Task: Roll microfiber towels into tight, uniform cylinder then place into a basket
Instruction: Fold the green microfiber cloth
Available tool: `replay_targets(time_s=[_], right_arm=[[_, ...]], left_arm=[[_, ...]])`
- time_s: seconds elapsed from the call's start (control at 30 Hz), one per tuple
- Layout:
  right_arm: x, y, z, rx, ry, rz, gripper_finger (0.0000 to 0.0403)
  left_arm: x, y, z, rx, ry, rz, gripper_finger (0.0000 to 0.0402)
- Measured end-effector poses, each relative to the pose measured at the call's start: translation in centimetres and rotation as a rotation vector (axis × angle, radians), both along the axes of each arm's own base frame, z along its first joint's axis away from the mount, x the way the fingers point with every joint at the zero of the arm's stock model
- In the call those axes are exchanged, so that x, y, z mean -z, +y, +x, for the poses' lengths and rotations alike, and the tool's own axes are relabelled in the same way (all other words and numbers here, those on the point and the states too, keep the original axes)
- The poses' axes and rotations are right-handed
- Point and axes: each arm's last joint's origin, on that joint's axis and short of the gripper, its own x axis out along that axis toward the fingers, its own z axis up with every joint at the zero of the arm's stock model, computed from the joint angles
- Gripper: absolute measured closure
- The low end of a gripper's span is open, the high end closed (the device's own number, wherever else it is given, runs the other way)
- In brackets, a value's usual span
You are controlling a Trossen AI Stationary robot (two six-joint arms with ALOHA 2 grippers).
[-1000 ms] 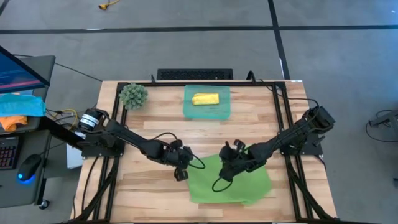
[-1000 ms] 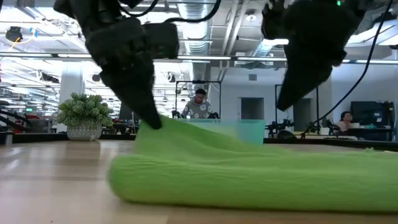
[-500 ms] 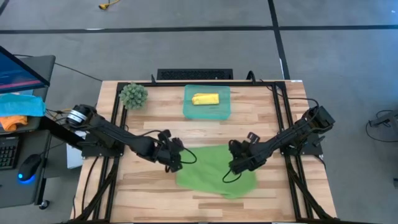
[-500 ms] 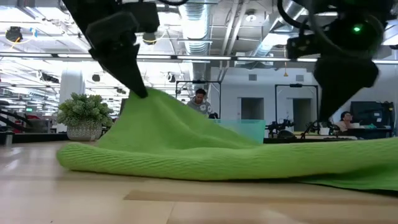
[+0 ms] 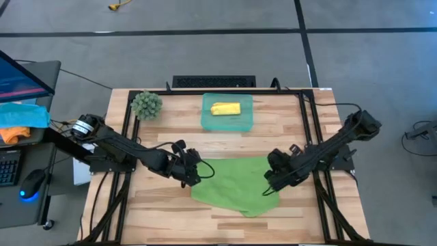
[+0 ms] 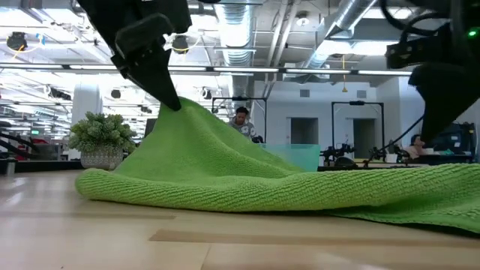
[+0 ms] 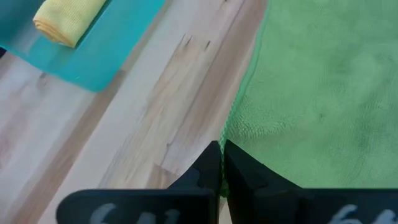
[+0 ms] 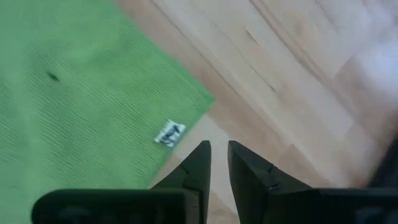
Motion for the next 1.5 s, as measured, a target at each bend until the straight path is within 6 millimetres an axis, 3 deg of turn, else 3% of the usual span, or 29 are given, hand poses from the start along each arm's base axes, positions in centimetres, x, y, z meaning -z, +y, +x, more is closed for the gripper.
replay_targets(time_s=[0.2,0.37,0.6,0.83,1.03,1.3,1.5], right_arm=[[0.4,-0.3,-1.4,0.108,-0.259,0.085,0.0329],[1.7,-0.6,-1.1,0.178,-0.380,0.123,0.0329],[3.4,-1.7,0.0,0.248,-0.311,0.071,0.0315],[4.9,-3.0,1.0,0.276,-0.212,0.081,0.0254],[4.8,-3.7,1.5,0.273,-0.214,0.085,0.0217],[5.8,-4.1,2.3,0.240,-0.164,0.135,0.0207],[6.8,-4.4,3.3,0.207,-0.144,0.136,0.0223]], left_arm=[[-0.2,-0.1,0.3,0.015,-0.033,-0.001,0.0401],[-0.2,-0.1,0.4,0.010,-0.039,0.022,0.0401],[-0.2,-0.1,0.4,0.022,-0.040,0.025,0.0401],[-0.2,-0.1,0.4,0.025,-0.038,0.021,0.0401],[-0.2,-0.1,0.4,0.019,-0.041,0.015,0.0401],[-0.2,-0.1,0.4,0.012,-0.045,0.008,0.0401],[-0.2,-0.1,0.4,0.009,-0.046,0.006,0.0401]])
